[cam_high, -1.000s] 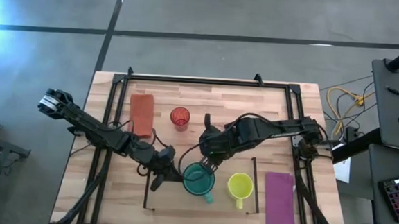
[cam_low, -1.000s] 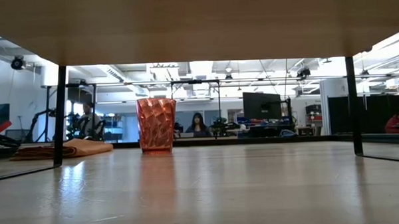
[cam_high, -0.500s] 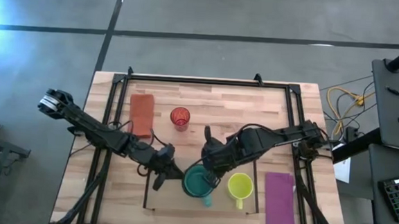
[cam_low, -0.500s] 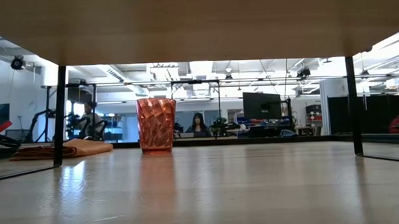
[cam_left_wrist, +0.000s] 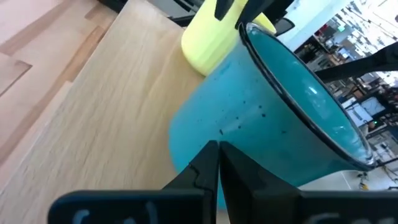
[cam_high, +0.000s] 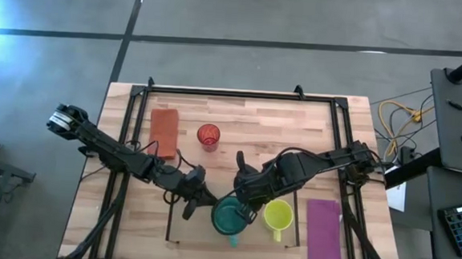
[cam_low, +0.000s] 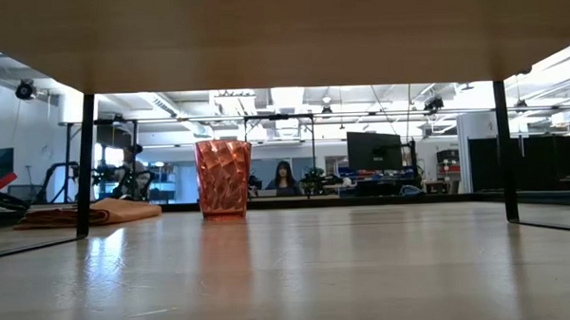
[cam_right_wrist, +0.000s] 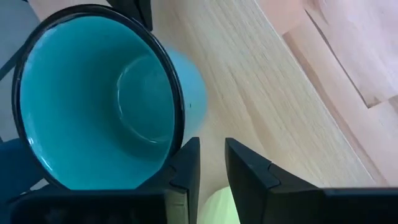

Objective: Stack small to large cups/mugs on shelf
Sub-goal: Put the green mug on the shelf, then put the red cup on the shelf, then return to Home Position

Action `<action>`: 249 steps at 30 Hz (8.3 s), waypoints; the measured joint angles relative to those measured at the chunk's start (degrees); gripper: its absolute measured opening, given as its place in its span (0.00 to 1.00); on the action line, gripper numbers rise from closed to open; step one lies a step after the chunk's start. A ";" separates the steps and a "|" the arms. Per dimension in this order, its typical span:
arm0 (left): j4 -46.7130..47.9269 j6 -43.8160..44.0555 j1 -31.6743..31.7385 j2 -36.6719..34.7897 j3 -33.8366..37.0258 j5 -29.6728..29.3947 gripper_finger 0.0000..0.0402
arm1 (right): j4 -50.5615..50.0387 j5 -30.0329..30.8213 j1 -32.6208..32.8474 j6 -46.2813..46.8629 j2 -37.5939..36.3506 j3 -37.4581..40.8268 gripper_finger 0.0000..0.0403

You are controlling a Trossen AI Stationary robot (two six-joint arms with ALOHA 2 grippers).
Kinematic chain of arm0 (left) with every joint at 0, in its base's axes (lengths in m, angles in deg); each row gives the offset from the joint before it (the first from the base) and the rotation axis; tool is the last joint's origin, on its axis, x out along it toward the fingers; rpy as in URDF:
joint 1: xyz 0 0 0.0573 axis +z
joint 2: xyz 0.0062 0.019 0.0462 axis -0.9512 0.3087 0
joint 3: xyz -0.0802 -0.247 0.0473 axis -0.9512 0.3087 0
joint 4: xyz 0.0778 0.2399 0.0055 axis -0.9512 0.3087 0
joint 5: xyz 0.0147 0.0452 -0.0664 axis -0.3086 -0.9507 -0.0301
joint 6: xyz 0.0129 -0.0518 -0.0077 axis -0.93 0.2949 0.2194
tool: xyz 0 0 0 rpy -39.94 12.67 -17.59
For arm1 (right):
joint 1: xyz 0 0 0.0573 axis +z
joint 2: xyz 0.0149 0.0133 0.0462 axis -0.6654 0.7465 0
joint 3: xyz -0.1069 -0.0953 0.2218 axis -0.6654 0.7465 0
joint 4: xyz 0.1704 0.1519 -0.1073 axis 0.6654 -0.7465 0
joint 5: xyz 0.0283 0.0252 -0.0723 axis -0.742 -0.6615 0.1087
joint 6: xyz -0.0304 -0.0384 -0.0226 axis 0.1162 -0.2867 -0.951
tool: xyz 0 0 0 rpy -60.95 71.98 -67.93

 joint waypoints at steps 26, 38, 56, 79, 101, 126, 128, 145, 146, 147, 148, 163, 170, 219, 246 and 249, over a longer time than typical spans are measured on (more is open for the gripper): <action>4.12 6.23 -10.92 -3.22 -3.54 -2.54 0.00 | -5.45 3.52 -6.81 -9.04 -0.42 0.00 0.17; 2.84 9.09 -11.48 11.16 -12.38 -5.20 0.00 | -6.73 3.37 -8.27 -15.12 -0.42 0.00 0.17; 3.02 9.04 -11.06 11.21 -11.96 -8.42 0.00 | -5.64 1.43 -5.30 -16.21 -0.42 0.20 0.17; 21.53 5.78 -9.73 -5.66 -11.11 -12.82 0.00 | -6.44 6.06 -5.94 -18.32 -2.33 0.09 0.21; 58.18 -2.00 31.91 -16.15 -12.74 -5.20 0.41 | -6.39 12.59 -12.18 -20.84 -6.78 0.07 0.48; 61.08 -14.03 44.08 7.63 -18.23 3.03 0.44 | -6.83 12.42 -16.15 -17.38 -6.80 0.09 0.48; 61.04 -15.27 44.08 8.89 -18.23 3.34 0.43 | -6.92 12.41 -16.15 -17.39 -6.80 0.09 0.48; 73.59 -14.87 42.27 3.55 -24.42 2.11 0.01 | -9.62 11.90 -16.15 -18.95 -6.91 0.09 0.48; 75.80 -14.51 41.35 1.88 -26.04 2.25 0.01 | -9.60 11.87 -16.15 -19.34 -6.94 0.09 0.48; 78.04 -13.55 40.45 0.40 -27.81 2.61 0.00 | -9.62 11.82 -16.15 -19.64 -6.98 0.09 0.48; 80.45 -12.50 39.38 -0.90 -29.76 3.10 0.00 | -9.62 11.80 -16.15 -19.98 -6.99 0.09 0.48; 95.73 3.92 5.34 -2.83 -52.33 1.20 0.00 | -9.60 11.92 -16.15 -21.56 -6.99 0.09 0.48; 99.66 4.76 -1.86 6.64 -57.31 -1.62 0.00 | -9.57 11.76 -16.06 -20.92 -6.99 0.24 0.48; 93.98 10.37 -5.07 15.85 -58.21 -0.68 0.18 | -9.60 12.46 -7.39 -15.55 -8.59 3.54 0.48; 33.94 -34.63 -4.30 -4.79 -43.87 17.29 0.20 | 28.44 9.65 6.20 -36.25 -30.46 8.52 0.48; 19.72 -36.13 1.51 -8.51 -31.30 24.01 0.20 | 42.23 9.26 7.42 -38.94 -34.61 22.23 0.48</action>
